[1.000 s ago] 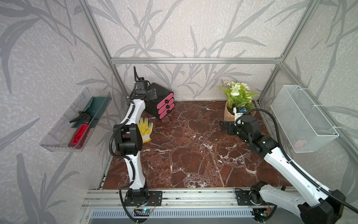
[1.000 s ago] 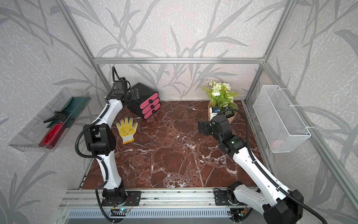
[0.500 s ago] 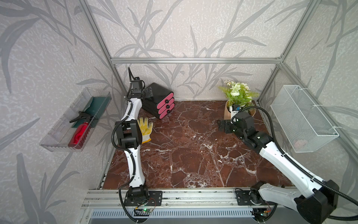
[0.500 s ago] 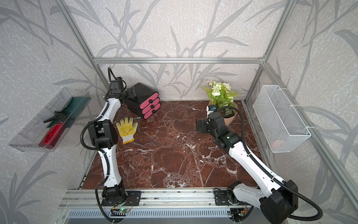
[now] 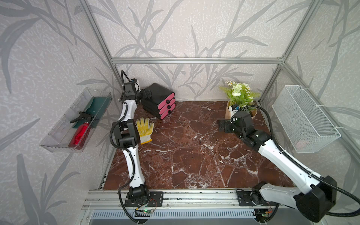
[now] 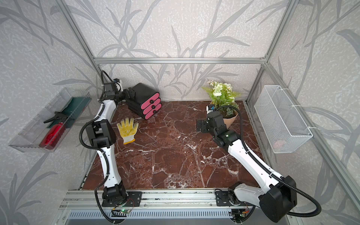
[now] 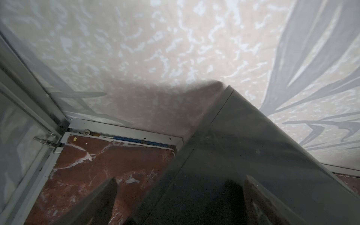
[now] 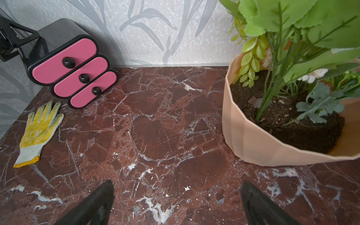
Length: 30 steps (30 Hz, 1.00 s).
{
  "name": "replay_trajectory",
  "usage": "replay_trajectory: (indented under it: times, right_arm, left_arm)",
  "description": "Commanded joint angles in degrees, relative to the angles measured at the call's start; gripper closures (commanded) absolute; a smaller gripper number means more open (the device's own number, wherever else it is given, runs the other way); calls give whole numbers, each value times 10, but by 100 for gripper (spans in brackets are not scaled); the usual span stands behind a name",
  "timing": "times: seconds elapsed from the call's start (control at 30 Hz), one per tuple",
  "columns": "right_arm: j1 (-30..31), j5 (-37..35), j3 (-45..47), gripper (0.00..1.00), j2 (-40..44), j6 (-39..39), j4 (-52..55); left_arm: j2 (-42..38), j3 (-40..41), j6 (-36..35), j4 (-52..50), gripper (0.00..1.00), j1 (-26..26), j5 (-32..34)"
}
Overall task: Take the sponge out of the drawer
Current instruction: Move the storage box to the center of the board.
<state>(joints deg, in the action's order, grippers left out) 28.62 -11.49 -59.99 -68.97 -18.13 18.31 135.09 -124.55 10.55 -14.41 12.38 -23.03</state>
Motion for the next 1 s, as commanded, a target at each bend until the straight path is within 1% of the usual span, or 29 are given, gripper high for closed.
replay_trajectory:
  times: [0.0,0.13,0.23,0.33,0.43,0.53,0.6,0.67,0.83,0.9,0.97]
  right_arm:
    - [4,6,-1,0,7,6,-10]
    - [4,15,9,0,15,8,-25]
    - [4,27,10,1,13,17,-43]
    - [4,47,-1,1,-6,34,-78]
    - [4,90,-36,1,-55,50,-108]
    - [5,127,-75,1,-111,56,-148]
    - [8,142,-105,1,-149,60,-166]
    - [15,155,-130,1,-186,68,-185]
    - [36,167,-180,1,-263,78,-212]
    - [43,176,-187,1,-281,82,-226]
    - [48,185,-197,1,-304,86,-235]
  left_arm:
    - [-45,68,-17,-9,1,-19,-76]
    - [-109,162,-26,14,1,-38,-95]
    - [-158,228,-35,21,1,-60,-89]
    - [-209,287,-41,34,1,-84,-54]
    - [-245,307,-33,36,1,-92,-26]
    - [-252,270,-31,4,1,-93,9]
    - [-239,231,-35,-17,1,-93,34]
    - [-209,174,-46,-47,1,-93,43]
    - [-88,-7,-56,-129,1,-92,43]
    - [-49,-55,-50,-136,1,-91,34]
    - [-17,-83,-39,-123,1,-90,16]
